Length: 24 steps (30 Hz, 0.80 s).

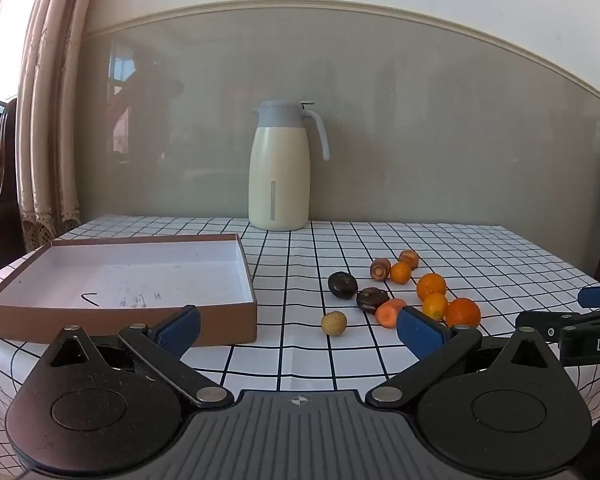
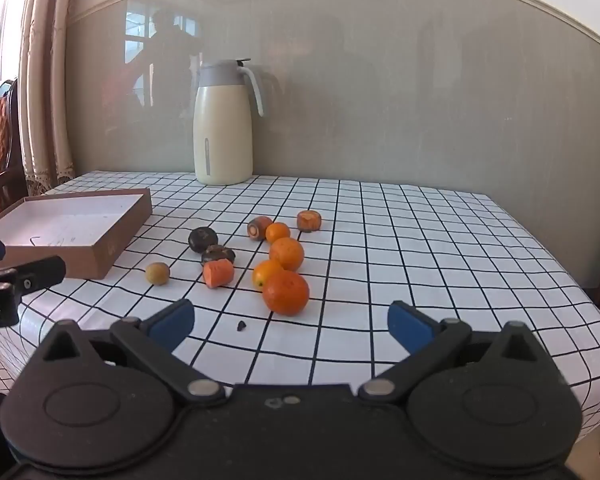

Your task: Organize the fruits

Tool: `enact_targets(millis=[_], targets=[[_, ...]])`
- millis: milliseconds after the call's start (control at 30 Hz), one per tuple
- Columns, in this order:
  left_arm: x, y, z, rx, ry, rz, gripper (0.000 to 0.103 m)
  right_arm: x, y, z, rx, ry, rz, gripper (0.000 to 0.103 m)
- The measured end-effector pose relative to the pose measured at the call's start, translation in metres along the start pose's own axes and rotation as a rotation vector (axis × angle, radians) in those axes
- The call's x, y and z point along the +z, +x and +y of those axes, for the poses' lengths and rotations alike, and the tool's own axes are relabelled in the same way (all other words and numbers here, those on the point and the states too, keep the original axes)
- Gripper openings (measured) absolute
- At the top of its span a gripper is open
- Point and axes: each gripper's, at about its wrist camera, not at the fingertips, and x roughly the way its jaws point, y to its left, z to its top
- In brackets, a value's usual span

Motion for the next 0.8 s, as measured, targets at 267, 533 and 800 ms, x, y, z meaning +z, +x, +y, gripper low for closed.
enact_targets(millis=[267,533,800], targets=[[-0.0002,0.0001,-0.0004,0.001,0.0,-0.004,0.103,-0.0008,-0.0018,0.0008,0.003,0.001,-0.008,0.097],[-0.0017,-0.0006,0.0007,0.011,-0.005,-0.009,0.103,-0.0005,-0.0028,0.0015,0.013,-0.003,-0.016,0.097],[-0.0021,-0.0021,0.001,0.018,-0.005,-0.014,0.103,-0.0001,-0.0052,0.0012,0.012,0.001,-0.03,0.094]])
